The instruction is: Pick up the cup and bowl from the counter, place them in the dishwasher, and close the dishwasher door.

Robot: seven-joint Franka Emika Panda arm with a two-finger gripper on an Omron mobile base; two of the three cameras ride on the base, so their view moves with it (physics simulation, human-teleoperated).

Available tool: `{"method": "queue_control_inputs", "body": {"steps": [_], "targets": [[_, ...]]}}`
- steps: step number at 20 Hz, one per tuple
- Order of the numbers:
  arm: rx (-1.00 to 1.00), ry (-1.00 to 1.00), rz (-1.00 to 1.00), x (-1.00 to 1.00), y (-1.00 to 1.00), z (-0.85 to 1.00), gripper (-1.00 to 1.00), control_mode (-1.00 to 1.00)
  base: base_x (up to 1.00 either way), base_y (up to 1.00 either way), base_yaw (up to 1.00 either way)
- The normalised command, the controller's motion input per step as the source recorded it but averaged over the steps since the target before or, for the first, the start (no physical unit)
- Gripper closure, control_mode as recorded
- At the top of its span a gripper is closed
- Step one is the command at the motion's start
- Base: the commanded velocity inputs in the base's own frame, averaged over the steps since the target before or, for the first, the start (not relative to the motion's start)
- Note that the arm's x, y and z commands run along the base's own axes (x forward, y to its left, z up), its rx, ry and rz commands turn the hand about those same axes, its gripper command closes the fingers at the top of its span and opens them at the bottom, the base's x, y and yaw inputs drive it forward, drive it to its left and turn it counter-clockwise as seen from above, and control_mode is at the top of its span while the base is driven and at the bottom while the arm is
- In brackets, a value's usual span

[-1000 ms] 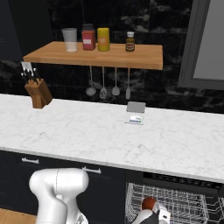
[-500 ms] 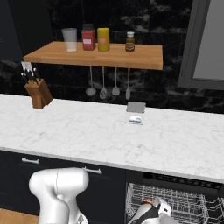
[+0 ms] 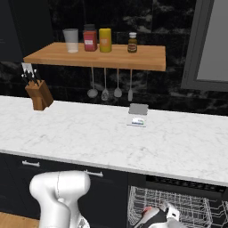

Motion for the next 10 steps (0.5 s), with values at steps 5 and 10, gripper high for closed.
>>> {"method": "queue_control_inputs", "body": {"steps": [5,10], "targets": [[0.0,0.04,-0.1,-0.96,-0.29,0.2,-1.0,-1.0,0.0,0.0,0.0],[-0.01,-0.01,-0.23,-1.0,-0.07,0.11,-1.0,-1.0,0.0,0.0,0.0]]}}
